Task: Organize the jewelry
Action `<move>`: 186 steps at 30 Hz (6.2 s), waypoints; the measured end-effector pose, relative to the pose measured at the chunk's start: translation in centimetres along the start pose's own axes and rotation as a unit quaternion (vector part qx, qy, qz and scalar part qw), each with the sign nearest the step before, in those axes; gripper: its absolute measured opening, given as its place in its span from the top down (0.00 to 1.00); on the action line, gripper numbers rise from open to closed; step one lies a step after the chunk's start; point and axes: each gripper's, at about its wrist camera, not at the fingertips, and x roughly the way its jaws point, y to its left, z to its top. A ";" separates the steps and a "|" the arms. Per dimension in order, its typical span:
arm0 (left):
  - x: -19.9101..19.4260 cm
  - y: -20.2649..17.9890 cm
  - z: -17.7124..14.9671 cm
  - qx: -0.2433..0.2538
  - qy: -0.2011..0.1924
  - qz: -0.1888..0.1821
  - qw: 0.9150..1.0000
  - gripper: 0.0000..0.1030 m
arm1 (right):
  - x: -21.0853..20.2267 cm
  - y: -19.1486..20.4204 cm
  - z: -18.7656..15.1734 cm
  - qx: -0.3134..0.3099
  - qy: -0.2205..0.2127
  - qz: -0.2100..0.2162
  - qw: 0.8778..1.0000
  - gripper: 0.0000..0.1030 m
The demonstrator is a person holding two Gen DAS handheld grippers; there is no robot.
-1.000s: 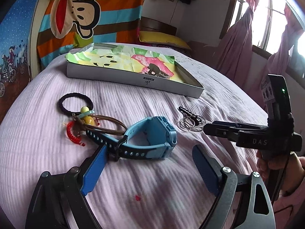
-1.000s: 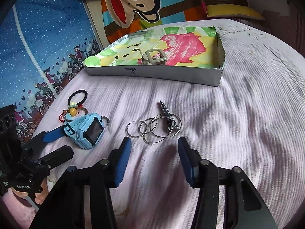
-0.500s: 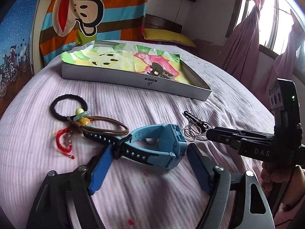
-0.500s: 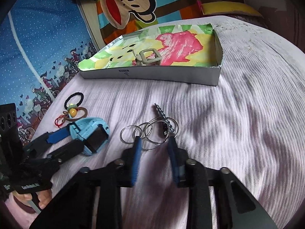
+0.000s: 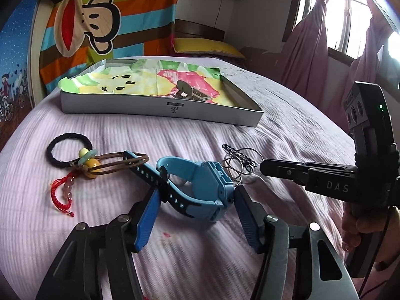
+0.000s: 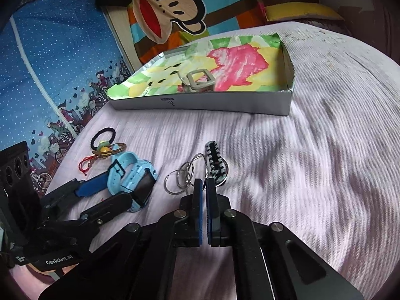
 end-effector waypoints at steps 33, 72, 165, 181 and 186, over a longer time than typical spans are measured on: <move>-2.6 -0.3 -0.7 -0.021 -0.061 -0.017 0.998 0.84 | -6.2 0.5 2.4 -0.043 -0.135 0.006 0.990 0.99; 0.4 4.4 10.0 -0.107 -0.075 -0.021 0.991 0.84 | -2.9 1.5 11.3 -0.077 -0.213 -0.005 0.974 0.99; -5.8 8.0 0.1 -0.043 -0.052 0.150 0.986 0.00 | 0.2 5.1 0.5 -0.129 -0.042 -0.006 0.991 0.12; -4.6 7.9 -0.2 -0.034 -0.039 0.130 0.990 0.30 | 3.3 7.6 0.1 -0.187 0.001 0.024 0.982 0.66; -4.1 7.4 -0.3 -0.019 -0.032 0.120 0.992 0.49 | 4.0 7.7 0.2 -0.183 0.006 0.033 0.983 0.71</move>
